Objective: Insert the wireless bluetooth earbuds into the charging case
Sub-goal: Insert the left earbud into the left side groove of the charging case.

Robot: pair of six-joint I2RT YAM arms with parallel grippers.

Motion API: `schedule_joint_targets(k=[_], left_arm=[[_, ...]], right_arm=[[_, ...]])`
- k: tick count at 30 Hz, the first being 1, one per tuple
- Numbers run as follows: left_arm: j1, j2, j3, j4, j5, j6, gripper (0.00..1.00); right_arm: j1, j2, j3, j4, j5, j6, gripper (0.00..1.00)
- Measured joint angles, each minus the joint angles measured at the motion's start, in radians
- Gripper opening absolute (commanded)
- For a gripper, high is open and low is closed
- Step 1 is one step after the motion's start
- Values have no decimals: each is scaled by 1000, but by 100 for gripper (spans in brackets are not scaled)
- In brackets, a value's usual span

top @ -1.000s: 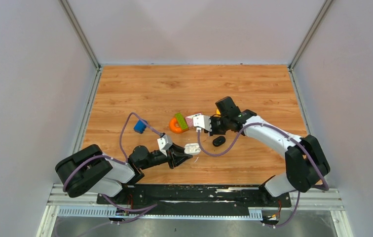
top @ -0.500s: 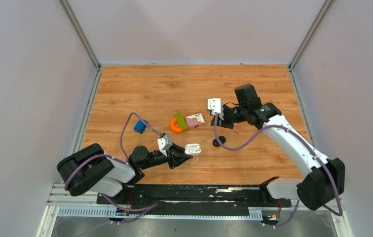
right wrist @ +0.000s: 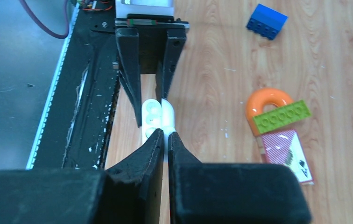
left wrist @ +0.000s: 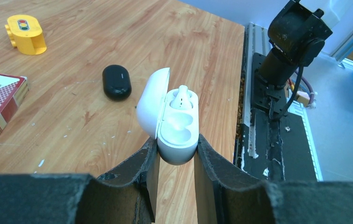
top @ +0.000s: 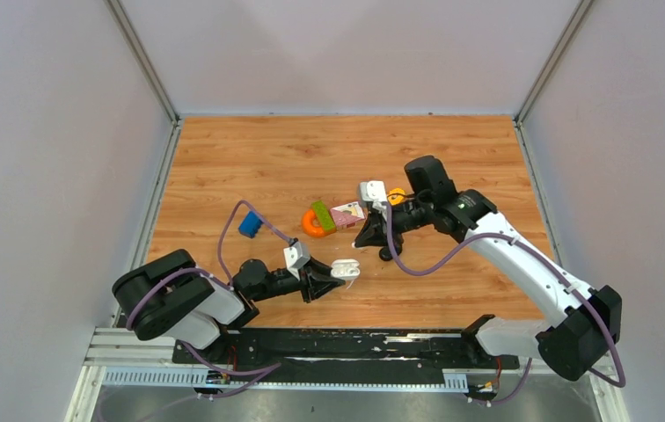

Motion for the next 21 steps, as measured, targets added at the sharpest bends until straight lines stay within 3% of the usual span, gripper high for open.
schedule_joint_targets(k=[21], left_arm=[[0, 10, 27, -32, 10, 12, 1]], right_arm=[[246, 156, 53, -54, 183, 1, 6]])
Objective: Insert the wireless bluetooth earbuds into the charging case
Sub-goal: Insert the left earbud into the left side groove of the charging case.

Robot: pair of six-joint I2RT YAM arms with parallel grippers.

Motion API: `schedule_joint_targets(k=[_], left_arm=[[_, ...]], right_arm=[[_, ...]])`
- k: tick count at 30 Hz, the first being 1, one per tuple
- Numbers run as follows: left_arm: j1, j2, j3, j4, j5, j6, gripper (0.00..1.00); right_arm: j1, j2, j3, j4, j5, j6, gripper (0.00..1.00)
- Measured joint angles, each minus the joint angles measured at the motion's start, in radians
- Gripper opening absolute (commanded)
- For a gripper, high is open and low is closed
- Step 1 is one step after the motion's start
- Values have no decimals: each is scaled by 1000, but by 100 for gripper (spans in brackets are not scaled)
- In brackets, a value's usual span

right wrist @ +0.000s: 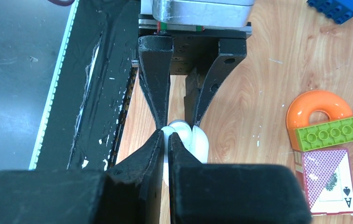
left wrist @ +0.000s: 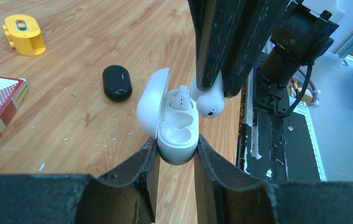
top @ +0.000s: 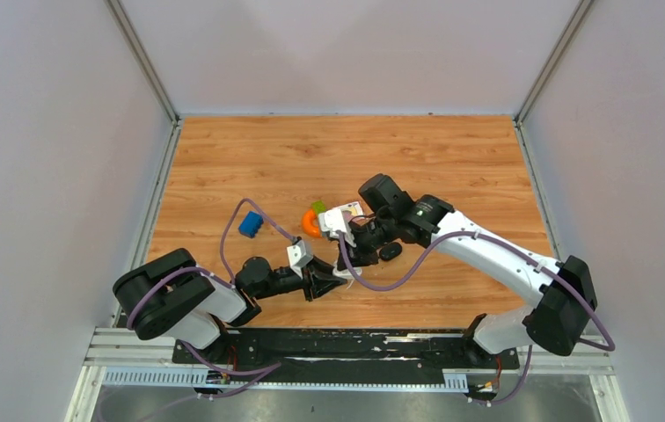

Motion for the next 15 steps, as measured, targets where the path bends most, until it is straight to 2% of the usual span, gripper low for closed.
schedule_joint_targets(k=[15], left_arm=[[-8, -7, 5, -53, 0, 31, 1]], right_arm=[[38, 47, 0, -39, 93, -32, 6]])
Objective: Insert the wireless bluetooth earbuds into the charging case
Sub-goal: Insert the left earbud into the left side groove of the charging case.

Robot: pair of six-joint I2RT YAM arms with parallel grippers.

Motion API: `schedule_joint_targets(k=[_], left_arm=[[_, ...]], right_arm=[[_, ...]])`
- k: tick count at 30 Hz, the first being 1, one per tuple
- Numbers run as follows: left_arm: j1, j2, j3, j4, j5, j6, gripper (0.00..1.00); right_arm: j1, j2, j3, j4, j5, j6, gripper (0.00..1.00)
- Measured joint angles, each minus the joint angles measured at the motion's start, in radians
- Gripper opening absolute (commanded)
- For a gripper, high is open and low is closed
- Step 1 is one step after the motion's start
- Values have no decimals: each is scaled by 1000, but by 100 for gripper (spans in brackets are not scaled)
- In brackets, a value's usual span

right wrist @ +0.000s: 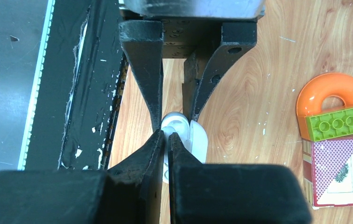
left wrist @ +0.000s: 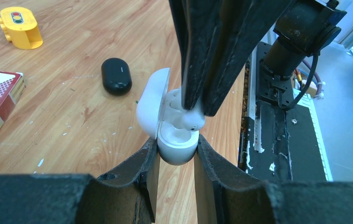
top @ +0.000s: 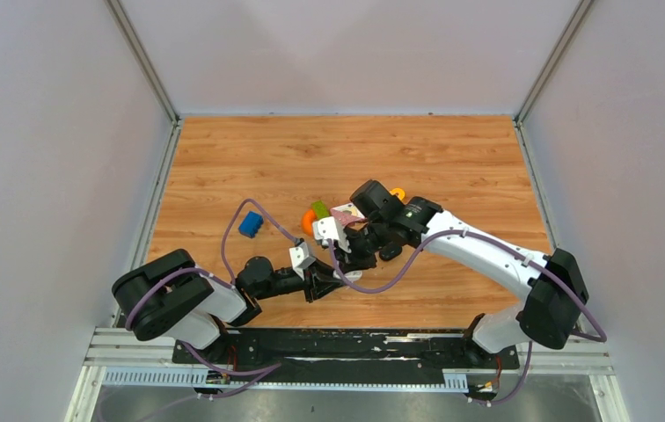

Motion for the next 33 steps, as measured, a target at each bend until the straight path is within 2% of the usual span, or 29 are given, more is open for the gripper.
schedule_joint_targets(k=[24, 33], left_arm=[[-3, -3, 0, 3, 0, 0, 1], [-3, -3, 0, 3, -6, 0, 1]], right_arm=[[7, 29, 0, 24, 37, -5, 6], [11, 29, -4, 42, 48, 4, 12]])
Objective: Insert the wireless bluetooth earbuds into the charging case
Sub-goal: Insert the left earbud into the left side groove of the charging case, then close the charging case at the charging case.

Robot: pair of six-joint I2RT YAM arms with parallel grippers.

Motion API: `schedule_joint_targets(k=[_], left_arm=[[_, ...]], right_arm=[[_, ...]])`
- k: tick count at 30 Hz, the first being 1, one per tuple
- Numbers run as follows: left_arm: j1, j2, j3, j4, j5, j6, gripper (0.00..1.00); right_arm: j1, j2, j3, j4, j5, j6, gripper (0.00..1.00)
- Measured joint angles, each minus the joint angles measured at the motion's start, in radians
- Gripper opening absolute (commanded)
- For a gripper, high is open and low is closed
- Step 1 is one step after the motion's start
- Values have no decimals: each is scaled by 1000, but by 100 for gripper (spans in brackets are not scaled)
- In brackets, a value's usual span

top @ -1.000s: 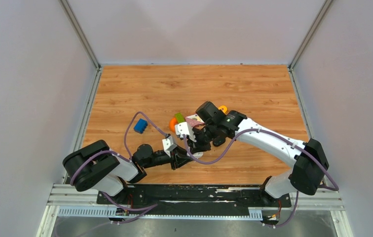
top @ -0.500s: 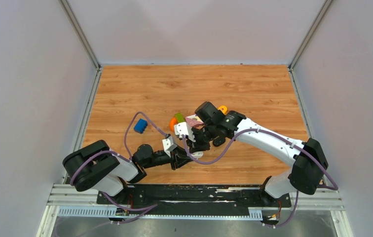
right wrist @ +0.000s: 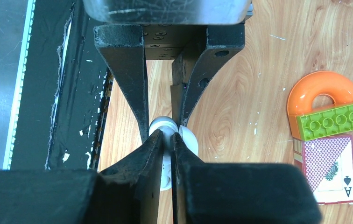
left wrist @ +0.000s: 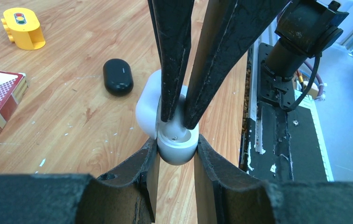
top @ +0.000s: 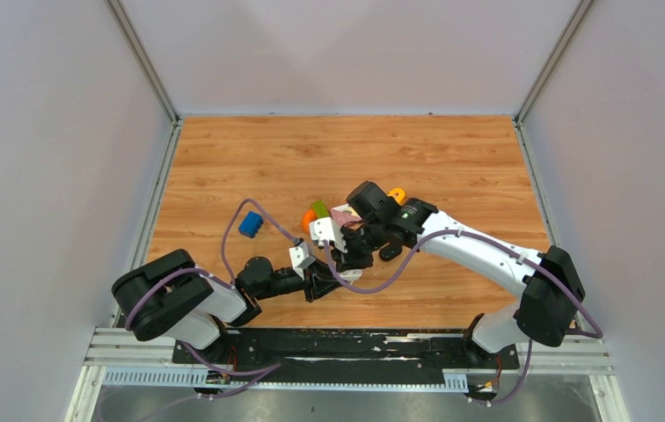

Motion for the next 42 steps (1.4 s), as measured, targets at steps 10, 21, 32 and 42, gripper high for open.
schedule_joint_targets(k=[10, 21, 32, 42], left_arm=[[0, 0, 0, 0, -7, 0, 1], [-1, -2, 0, 1, -11, 0, 1], [0, -2, 0, 5, -27, 0, 1], [0, -2, 0, 17, -36, 0, 1]], right_arm=[[0, 0, -6, 3, 3, 0, 12], [0, 4, -5, 1, 3, 42, 15], [2, 6, -10, 31, 58, 85, 26], [-4, -33, -13, 33, 50, 96, 33]])
